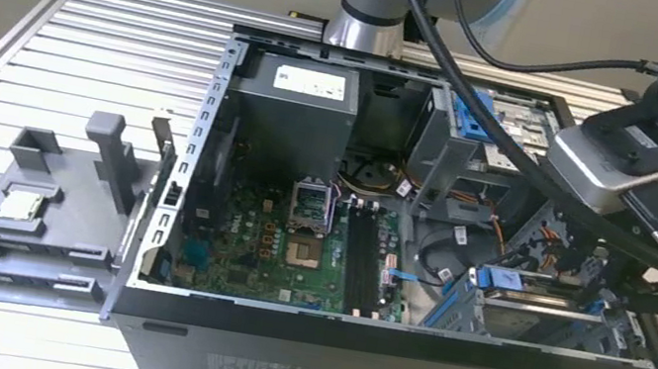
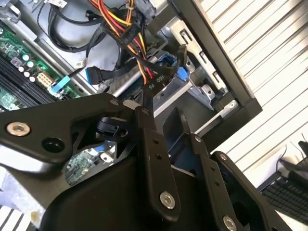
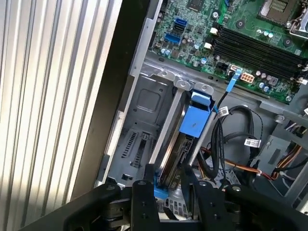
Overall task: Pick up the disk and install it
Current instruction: 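Insert the second disk wire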
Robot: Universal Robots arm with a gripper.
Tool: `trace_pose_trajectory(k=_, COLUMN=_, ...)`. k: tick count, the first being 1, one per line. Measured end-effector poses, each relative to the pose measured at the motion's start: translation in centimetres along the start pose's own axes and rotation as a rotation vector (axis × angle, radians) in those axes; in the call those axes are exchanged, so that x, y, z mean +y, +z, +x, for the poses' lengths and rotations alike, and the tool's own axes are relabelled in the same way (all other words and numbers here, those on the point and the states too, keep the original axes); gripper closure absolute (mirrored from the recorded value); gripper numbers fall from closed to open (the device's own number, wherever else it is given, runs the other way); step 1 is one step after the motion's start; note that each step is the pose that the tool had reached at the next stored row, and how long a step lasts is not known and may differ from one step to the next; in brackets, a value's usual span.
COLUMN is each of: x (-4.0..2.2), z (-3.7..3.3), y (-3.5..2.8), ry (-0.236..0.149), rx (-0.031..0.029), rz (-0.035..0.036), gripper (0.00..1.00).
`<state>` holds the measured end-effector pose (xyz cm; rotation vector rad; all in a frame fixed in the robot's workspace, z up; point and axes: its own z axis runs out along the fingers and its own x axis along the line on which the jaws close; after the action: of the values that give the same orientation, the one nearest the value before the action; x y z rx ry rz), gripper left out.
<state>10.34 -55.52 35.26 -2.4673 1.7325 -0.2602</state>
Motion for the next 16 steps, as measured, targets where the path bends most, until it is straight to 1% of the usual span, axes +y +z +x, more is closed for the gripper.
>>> trace_pose_trajectory(k=3, x=0.00, z=0.00, y=0.00, ry=-0.041, rx=-0.0021, rz=0.0192, gripper=0.00)
trace_pose_trajectory(k=6, x=0.00, z=0.00, y=0.01, ry=-0.085, rx=-0.0058, rz=0.0369, gripper=0.00)
trace_pose_trajectory(k=7, x=0.00, z=0.00, y=0.00, ry=-0.102, rx=-0.0066, rz=0.0446, gripper=0.00)
trace_pose_trajectory(k=10, x=0.00, z=0.01, y=0.00, ry=-0.147, rx=-0.0068, rz=0.0712, gripper=0.00)
trace_pose_trajectory(k=12, x=0.01, z=0.01, y=0.00, ry=-0.179, rx=-0.0084, rz=0.0865, gripper=0.00)
trace_pose_trajectory(k=13, x=0.00, z=0.01, y=0.00, ry=-0.197, rx=-0.0109, rz=0.0921, gripper=0.00)
trace_pose_trajectory(k=14, x=0.00, z=0.01, y=0.00, ry=-0.211, rx=-0.0133, rz=0.0950, gripper=0.00)
trace_pose_trajectory(k=16, x=0.03, z=0.00, y=-0.02, ry=-0.229, rx=-0.0168, rz=0.0977, gripper=0.00)
